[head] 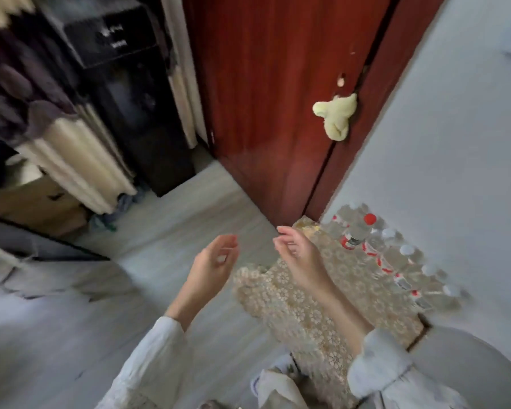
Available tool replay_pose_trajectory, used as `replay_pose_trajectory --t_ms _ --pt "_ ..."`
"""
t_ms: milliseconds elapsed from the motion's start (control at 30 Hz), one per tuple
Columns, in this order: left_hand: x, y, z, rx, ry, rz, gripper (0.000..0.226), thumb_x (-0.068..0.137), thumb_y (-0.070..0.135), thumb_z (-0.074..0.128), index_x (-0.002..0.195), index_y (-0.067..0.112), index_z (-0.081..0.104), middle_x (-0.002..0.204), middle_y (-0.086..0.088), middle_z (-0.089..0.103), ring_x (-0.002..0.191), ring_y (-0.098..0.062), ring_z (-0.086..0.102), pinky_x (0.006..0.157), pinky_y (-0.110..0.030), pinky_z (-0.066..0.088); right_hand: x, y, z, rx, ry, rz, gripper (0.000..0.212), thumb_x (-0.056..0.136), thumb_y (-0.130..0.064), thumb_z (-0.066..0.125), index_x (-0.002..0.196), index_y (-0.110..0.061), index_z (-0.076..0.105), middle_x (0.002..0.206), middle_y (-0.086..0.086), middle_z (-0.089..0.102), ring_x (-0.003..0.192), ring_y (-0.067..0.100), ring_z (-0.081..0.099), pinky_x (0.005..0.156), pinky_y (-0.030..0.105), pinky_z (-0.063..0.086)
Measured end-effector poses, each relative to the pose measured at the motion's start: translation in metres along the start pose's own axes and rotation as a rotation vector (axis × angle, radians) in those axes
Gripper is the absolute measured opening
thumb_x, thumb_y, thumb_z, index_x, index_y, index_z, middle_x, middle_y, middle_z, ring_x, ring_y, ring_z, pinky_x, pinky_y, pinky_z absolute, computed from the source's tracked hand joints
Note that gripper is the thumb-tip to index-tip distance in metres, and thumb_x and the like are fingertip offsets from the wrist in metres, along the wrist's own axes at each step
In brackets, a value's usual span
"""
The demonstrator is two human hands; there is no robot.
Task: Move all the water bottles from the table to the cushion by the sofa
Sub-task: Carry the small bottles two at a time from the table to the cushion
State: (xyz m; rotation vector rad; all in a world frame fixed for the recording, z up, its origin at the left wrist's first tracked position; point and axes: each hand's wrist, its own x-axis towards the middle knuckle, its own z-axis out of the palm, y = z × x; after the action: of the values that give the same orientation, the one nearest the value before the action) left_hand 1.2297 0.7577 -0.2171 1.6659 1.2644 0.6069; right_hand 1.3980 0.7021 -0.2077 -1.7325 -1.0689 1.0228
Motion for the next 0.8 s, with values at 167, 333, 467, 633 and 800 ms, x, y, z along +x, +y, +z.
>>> replay_pose_trajectory --t_ms 167,333,467,633,800 --pt "-0.094 -0.058 -0.139 -0.070 0.322 -0.100 0.024 0.088 0.011 0.054 0.111 0.010 0.058 0.101 -0.003 0.065 0.087 -0.014 0.060 0.067 -0.002 0.041 -0.024 -0.068 0.146 0.012 -0.305 -0.154 0.019 0.088 -0.012 0.055 0.104 -0.023 0.056 0.096 0.006 0.063 0.092 0.023 0.062 0.082 0.023 0.048" --pt "-0.211 -0.111 -0.253 -0.076 0.696 -0.235 0.017 0.089 0.015 0.053 0.103 0.022 0.060 0.093 0.005 0.067 0.083 -0.006 0.062 0.066 -0.005 0.043 -0.073 -0.131 0.295 -0.046 -0.659 -0.301 0.026 0.086 -0.012 0.057 0.091 -0.038 0.055 0.092 0.002 0.067 0.092 0.023 0.063 0.083 0.037 0.049" --pt "-0.297 -0.142 -0.318 -0.126 1.009 -0.343 0.020 0.088 0.014 0.054 0.096 0.031 0.058 0.092 0.004 0.068 0.088 -0.019 0.066 0.077 -0.025 0.050 -0.117 -0.176 0.401 -0.080 -0.919 -0.426 0.023 0.086 -0.015 0.058 0.091 -0.038 0.055 0.094 0.005 0.069 0.091 0.023 0.064 0.083 0.038 0.051" --pt "-0.376 -0.175 -0.377 -0.188 1.260 -0.450 0.019 0.090 0.014 0.051 0.103 0.025 0.058 0.098 0.000 0.067 0.094 -0.022 0.064 0.084 -0.036 0.050 -0.169 -0.215 0.517 -0.123 -1.208 -0.552 0.017 0.087 -0.027 0.057 0.099 -0.038 0.056 0.099 -0.001 0.069 0.094 0.017 0.065 0.086 0.041 0.053" --pt "-0.432 -0.214 -0.450 -0.185 1.473 -0.516 0.023 0.090 0.017 0.051 0.097 0.039 0.055 0.098 0.008 0.067 0.095 -0.017 0.064 0.086 -0.034 0.051 -0.216 -0.260 0.637 -0.110 -1.429 -0.632 0.019 0.088 -0.021 0.056 0.106 -0.024 0.057 0.102 0.007 0.068 0.094 0.023 0.065 0.087 0.041 0.052"
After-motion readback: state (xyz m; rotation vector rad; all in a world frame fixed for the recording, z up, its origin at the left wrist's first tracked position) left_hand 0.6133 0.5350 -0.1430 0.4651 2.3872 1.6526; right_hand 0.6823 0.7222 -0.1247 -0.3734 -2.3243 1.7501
